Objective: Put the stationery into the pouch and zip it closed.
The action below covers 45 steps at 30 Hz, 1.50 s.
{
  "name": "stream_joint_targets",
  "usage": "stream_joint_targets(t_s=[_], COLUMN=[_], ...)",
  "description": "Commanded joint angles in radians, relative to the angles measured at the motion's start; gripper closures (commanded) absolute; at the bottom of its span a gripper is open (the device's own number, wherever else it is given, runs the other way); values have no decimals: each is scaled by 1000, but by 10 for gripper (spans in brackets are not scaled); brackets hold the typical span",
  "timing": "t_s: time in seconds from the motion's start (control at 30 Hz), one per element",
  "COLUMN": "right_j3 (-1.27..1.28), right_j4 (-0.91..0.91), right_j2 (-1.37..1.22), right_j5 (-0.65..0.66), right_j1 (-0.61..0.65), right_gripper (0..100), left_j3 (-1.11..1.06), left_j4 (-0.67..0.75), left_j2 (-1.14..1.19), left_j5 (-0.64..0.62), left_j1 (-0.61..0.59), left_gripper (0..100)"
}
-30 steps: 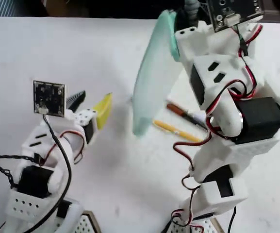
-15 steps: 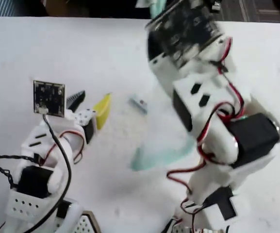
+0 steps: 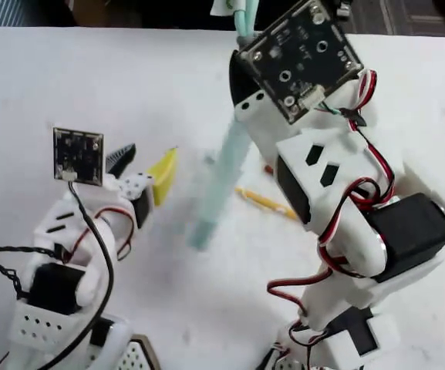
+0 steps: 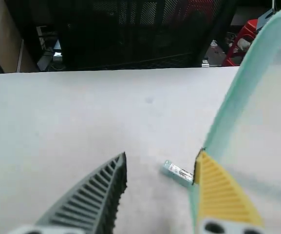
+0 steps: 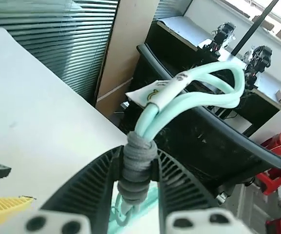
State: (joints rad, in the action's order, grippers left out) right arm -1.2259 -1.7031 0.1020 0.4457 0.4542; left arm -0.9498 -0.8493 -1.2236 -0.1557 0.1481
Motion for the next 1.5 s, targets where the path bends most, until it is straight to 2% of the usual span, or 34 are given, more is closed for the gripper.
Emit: stream_joint_targets(t_s=[0.0,0.57,0.87,1.1,1.3,1.47], right_j3=[-6,-2,2,-8,-5,-8], right_j4=[-8,-15,-15,-13,-15,-13], right_j2=[28,30,27,30,30,30], right_j5=[-44,-41,-37,-35,-35,-43], right_j1=[10,7,-131,-139,-186,-166], right_gripper=[982,982,982,982,982,982], left_j3=[5,3,5,23,52,48], left_j4=[14,8,0,-14,-91,-158], left_j2=[-19,-19,-19,-27,-160,-295], left_j5=[8,8,8,8,9,9], left_j1=[-5,-5,-5,-5,-5,-5], left_gripper=[758,758,758,758,757,756])
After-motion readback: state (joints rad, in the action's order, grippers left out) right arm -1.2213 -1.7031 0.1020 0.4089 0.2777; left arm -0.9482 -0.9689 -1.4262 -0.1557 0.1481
